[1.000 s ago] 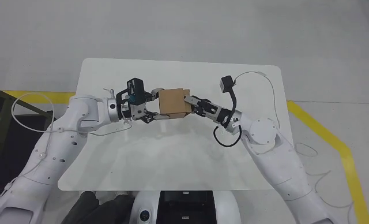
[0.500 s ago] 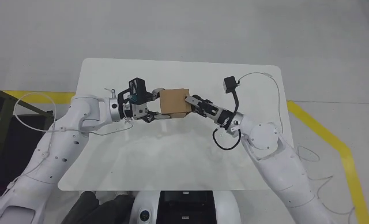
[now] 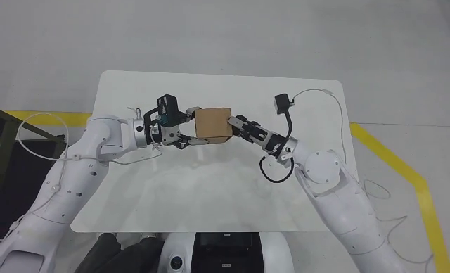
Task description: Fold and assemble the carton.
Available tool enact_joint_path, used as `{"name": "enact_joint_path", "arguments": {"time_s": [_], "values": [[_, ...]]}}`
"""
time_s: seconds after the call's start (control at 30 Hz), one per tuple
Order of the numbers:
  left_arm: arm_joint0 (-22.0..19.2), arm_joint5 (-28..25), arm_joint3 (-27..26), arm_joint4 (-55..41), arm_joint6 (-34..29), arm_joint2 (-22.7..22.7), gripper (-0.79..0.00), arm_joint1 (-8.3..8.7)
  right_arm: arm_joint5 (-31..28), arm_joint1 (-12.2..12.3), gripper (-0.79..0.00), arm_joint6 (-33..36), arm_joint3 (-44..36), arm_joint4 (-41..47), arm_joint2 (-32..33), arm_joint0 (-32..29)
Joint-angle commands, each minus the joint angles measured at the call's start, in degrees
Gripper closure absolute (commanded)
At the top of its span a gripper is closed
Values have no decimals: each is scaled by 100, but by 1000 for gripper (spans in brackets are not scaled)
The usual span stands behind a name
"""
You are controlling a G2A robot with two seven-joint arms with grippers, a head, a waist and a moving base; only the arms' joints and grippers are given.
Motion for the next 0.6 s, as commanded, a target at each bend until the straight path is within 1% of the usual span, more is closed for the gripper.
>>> {"name": "enact_joint_path", "arguments": {"time_s": [0.0,0.13,0.37,0.53,0.57], "values": [[6,-10,3,3,-9,-3,-376,-5,-23,-4,-219,27,-34,-16,-30,3],[7,-15,2,6,-32,-3,-379,-18,-40,-13,-225,40,-64,-44,-76,18],[6,-42,18,4,-70,-10,-376,-38,-102,-22,-259,37,-96,-71,-104,15],[3,-70,28,-12,-90,-13,-376,-52,-150,-19,-329,-25,-120,-84,-47,-5],[3,-79,27,-16,-90,-13,-376,-55,-163,-17,-329,-41,-122,-73,-20,-14]]}}
